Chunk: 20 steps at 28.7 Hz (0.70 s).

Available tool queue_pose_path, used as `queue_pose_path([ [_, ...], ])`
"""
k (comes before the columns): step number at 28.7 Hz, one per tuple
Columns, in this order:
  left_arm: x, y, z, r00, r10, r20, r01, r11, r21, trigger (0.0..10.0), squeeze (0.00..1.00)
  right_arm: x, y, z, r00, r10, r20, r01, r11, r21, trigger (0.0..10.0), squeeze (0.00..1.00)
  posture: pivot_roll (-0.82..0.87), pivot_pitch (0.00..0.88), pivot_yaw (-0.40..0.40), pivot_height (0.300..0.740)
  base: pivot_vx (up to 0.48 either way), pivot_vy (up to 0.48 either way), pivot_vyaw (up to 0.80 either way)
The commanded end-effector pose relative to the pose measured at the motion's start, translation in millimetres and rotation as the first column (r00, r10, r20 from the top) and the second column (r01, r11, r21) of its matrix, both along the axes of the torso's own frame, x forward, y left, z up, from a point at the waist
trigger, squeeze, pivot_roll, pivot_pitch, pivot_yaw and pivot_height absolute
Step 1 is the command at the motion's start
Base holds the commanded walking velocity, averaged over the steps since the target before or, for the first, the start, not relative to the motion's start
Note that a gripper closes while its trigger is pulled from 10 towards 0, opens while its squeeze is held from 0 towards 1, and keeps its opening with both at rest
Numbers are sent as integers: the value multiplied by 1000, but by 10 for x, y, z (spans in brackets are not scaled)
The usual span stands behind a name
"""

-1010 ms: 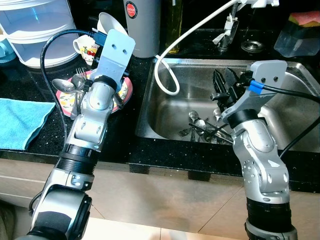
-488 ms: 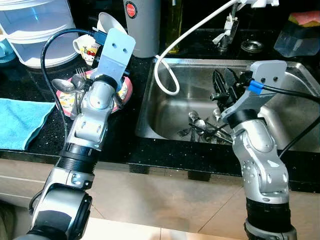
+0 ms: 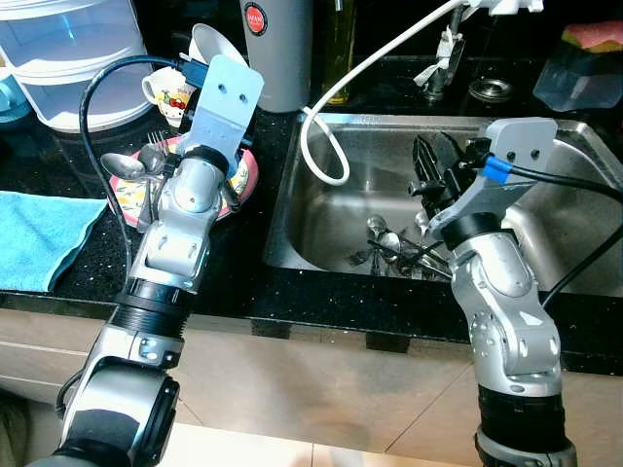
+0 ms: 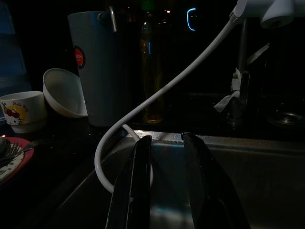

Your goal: Kitchen organization

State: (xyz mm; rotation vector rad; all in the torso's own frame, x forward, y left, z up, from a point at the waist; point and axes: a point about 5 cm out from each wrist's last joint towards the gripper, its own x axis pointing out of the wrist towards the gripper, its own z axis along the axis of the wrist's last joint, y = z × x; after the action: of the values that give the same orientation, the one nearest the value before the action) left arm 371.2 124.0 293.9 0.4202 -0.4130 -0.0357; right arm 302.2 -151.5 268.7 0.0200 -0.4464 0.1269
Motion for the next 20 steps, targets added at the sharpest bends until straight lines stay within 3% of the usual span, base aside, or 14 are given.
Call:
queue_pose_path([
  [1,11,-29,-45,1000,-7,-15,7,1000,2,10000,0,-4,19,10,1000,9,8,-9,1000,-1,10000,0,25,121,79,740,0,0,0],
  [20,13,-25,-47,1000,-8,-15,8,1000,2,10000,0,2,24,6,1000,9,7,-9,1000,-3,10000,0,24,114,81,740,0,0,0],
])
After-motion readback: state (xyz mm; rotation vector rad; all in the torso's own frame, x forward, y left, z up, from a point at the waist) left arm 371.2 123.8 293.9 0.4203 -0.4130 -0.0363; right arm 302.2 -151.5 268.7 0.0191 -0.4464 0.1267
